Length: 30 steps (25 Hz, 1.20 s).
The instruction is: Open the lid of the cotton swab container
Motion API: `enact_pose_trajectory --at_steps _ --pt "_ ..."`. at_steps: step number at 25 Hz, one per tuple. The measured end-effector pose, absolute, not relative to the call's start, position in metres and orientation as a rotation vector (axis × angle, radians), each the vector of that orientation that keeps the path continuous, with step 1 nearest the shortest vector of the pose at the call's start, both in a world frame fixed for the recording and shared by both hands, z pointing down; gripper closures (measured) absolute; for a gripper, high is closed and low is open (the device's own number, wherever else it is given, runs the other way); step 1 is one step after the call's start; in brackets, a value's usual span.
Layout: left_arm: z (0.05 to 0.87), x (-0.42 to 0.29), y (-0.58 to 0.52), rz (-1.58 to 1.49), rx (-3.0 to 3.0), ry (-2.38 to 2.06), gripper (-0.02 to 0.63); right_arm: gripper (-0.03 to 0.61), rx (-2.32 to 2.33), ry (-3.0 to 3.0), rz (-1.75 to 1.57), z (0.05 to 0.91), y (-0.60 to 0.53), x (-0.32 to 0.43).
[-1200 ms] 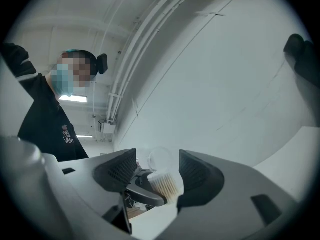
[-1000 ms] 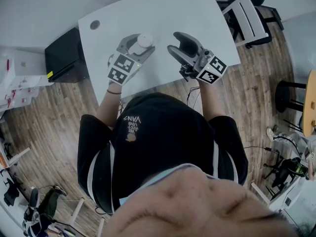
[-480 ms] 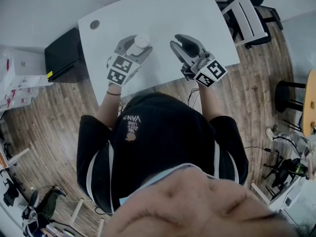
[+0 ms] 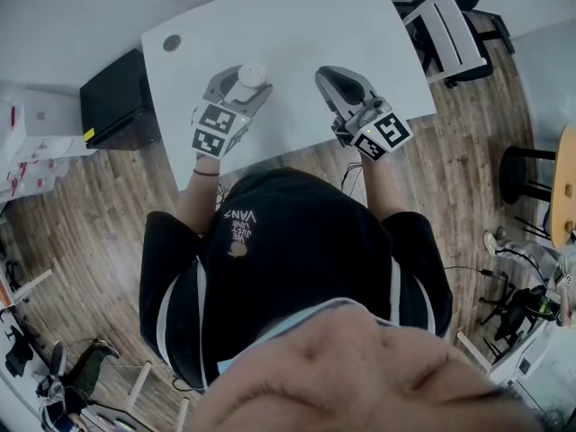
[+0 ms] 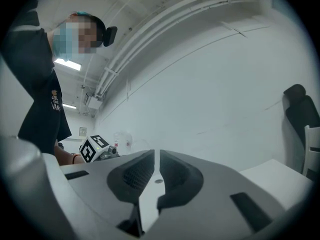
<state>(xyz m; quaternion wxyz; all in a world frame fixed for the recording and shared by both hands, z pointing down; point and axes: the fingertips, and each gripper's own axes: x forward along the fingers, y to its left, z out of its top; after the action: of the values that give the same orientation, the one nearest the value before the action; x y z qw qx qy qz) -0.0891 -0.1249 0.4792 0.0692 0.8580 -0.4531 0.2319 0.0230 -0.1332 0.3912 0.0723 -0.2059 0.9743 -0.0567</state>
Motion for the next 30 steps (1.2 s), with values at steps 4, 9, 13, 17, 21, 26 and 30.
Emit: enact_pose_trajectory --at_steps 4,9,13,17,21,26,30 --pt "0.477 -0.088 -0.120 0.676 2.579 -1.378 0.353 0.545 -0.651 2.946 -0.179 0.398 -0.130 0.025" --pt "0.477 -0.090 -0.118 0.661 2.570 -1.391 0.353 0.552 -0.683 2.956 -0.211 0.407 -0.129 0.026" --pt "0.478 -0.094 -0.117 0.645 2.555 -1.411 0.353 0.557 -0.702 2.964 -0.243 0.418 -0.129 0.025" --pt "0.480 -0.099 -0.114 0.649 2.541 -1.417 0.353 0.561 -0.717 2.970 -0.269 0.424 -0.129 0.024" --pt "0.481 -0.100 -0.113 0.640 2.538 -1.424 0.353 0.565 -0.734 2.980 -0.286 0.430 -0.129 0.024" --pt "0.481 -0.100 -0.114 0.643 2.537 -1.422 0.353 0.566 -0.759 3.002 -0.295 0.438 -0.131 0.025" --pt "0.481 -0.102 -0.114 0.627 2.535 -1.426 0.353 0.566 -0.790 3.027 -0.296 0.445 -0.133 0.023"
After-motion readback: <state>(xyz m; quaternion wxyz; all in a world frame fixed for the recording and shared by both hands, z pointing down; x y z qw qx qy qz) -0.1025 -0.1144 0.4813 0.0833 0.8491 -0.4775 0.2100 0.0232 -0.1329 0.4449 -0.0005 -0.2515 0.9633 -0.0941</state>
